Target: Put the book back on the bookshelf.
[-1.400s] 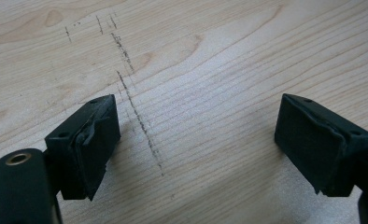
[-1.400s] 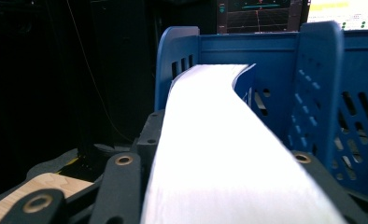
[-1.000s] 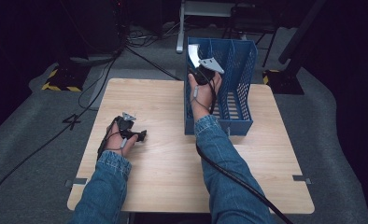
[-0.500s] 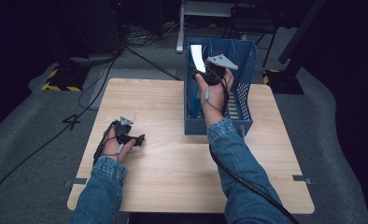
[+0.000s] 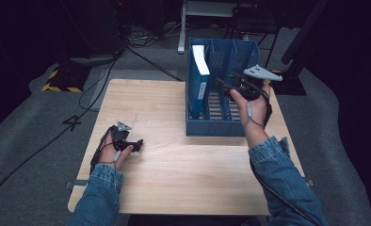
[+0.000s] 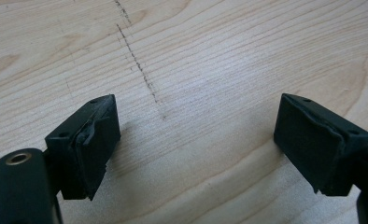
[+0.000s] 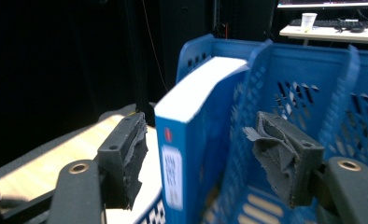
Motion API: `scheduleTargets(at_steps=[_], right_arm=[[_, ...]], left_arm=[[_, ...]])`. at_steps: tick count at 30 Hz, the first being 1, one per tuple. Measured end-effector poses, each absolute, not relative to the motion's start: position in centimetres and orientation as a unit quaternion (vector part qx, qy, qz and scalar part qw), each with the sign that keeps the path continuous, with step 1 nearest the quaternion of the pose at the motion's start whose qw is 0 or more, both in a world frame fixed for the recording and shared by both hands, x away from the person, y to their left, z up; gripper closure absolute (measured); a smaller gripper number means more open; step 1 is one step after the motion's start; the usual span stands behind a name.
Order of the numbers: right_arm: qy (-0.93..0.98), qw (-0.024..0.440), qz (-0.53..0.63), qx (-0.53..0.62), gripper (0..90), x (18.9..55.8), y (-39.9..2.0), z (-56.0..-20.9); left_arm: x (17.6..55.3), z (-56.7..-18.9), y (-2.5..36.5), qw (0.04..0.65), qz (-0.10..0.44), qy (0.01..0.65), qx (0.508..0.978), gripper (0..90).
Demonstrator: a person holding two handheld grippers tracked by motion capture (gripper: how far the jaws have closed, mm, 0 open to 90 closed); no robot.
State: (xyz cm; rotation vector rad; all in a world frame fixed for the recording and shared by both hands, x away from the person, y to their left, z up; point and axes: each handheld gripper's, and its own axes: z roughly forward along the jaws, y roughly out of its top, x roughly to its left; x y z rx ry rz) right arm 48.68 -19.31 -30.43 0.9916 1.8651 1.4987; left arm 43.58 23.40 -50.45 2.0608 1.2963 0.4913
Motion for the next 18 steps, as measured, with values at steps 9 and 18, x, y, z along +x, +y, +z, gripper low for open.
scheduleTargets(at_steps=[9, 18], right_arm=[[0.708, 0.226, 0.550, 0.382, 35.4, 44.3, -25.7, -34.0], [0.741, 0.208, 0.489, 0.410, 35.6, 42.8, -31.9, -39.0]], left_arm=[[43.6, -50.5, 23.4, 0.324, 0.186, 0.493, 0.786, 14.8], [43.5, -50.5, 23.4, 0.326, 0.184, 0.493, 0.786, 14.6]])
